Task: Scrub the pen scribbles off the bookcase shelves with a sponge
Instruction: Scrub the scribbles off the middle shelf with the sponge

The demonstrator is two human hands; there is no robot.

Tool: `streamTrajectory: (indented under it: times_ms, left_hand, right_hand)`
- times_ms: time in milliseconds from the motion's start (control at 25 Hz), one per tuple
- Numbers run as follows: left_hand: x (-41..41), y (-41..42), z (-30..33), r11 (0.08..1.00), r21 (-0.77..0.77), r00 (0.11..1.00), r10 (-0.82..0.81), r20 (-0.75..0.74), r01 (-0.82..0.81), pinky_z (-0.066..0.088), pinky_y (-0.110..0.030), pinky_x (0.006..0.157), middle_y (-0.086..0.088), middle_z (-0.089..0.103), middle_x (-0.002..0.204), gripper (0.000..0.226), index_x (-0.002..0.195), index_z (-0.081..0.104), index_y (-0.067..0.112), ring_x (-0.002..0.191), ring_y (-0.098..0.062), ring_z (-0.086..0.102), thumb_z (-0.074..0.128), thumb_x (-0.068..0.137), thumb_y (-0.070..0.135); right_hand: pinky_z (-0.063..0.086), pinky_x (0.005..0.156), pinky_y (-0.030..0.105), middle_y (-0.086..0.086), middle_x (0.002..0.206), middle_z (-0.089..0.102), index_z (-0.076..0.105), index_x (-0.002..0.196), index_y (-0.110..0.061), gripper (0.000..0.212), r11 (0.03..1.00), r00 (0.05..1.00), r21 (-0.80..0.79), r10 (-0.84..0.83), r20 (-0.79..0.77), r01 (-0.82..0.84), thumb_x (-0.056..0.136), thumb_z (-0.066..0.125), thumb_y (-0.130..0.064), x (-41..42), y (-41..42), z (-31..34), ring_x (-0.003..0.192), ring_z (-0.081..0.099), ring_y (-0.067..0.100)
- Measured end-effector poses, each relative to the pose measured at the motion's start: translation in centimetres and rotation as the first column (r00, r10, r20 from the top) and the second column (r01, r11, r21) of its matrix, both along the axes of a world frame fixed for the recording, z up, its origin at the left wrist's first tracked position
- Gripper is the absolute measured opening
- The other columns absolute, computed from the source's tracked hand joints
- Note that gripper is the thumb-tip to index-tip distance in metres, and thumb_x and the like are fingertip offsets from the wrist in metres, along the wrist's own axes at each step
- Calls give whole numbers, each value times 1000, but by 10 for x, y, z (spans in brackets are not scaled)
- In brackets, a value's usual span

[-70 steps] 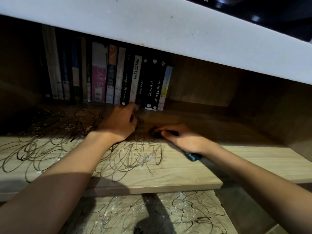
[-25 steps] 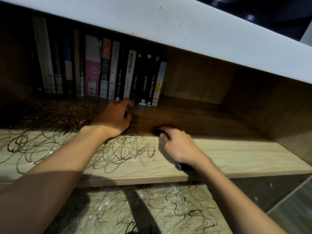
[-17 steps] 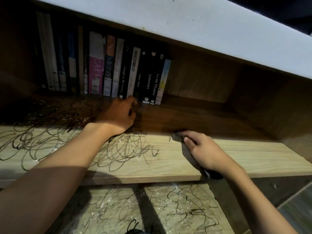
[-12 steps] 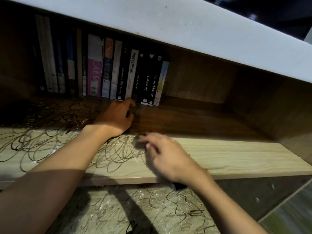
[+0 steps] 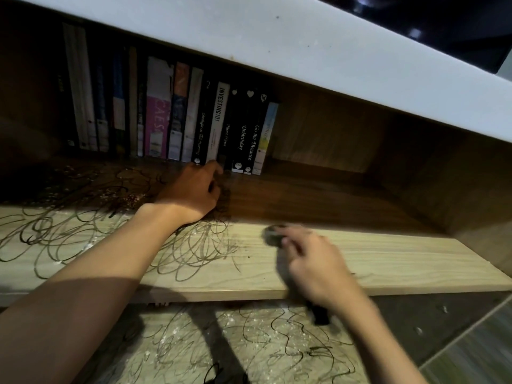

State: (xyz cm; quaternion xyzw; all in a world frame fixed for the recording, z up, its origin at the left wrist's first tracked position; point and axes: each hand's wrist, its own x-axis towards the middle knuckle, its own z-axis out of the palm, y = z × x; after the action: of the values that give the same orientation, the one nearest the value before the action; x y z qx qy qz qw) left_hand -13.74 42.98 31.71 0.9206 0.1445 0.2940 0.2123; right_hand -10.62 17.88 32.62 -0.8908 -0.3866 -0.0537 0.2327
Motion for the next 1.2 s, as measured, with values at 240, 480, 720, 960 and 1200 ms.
streamTrajectory:
  times_ms: [240,480,720,960,1200]
  left_hand:
    - [-1,1,0,1000,0,1000,12,-7,-12,46,-37,88,-5,66,97,37,128,50,20,109,-25,52,52,92,13]
    - [-3,-3,3,1000,4,1000,-9,2,9,47,-37,84,-5,67,93,36,127,50,19,106,-24,52,51,92,12]
    - [0,-4,1,1000,-7,1000,-13,-2,13,47,-39,86,-6,66,94,35,127,51,19,107,-26,52,52,92,12]
    - [0,2,-4,999,10,999,37,-3,-37,46,-38,91,-7,67,102,34,124,53,21,110,-27,54,52,90,14]
    - [1,5,-2,1000,15,1000,14,-13,-14,47,-41,89,-8,67,99,36,125,51,20,108,-29,52,51,90,14]
  right_hand:
    - [48,86,23,-17,107,67,70,102,-26,26,918,904,152,313,293,-367,89,47,-28,-59,9,-27,98,60,0]
    - [44,78,36,-2,100,50,71,87,-24,33,950,923,207,-283,259,233,87,43,-40,37,-83,-26,90,46,17]
    - [36,90,36,-4,98,44,71,105,-24,38,953,940,122,-296,172,277,89,39,-40,9,-47,-17,97,41,19]
    - [37,92,23,-21,102,51,72,105,-31,30,892,903,146,429,25,-428,87,48,-34,-68,18,-4,103,44,1]
    - [39,95,33,-18,102,51,66,118,-32,29,960,961,-61,276,24,-274,98,46,-27,29,1,12,103,44,6]
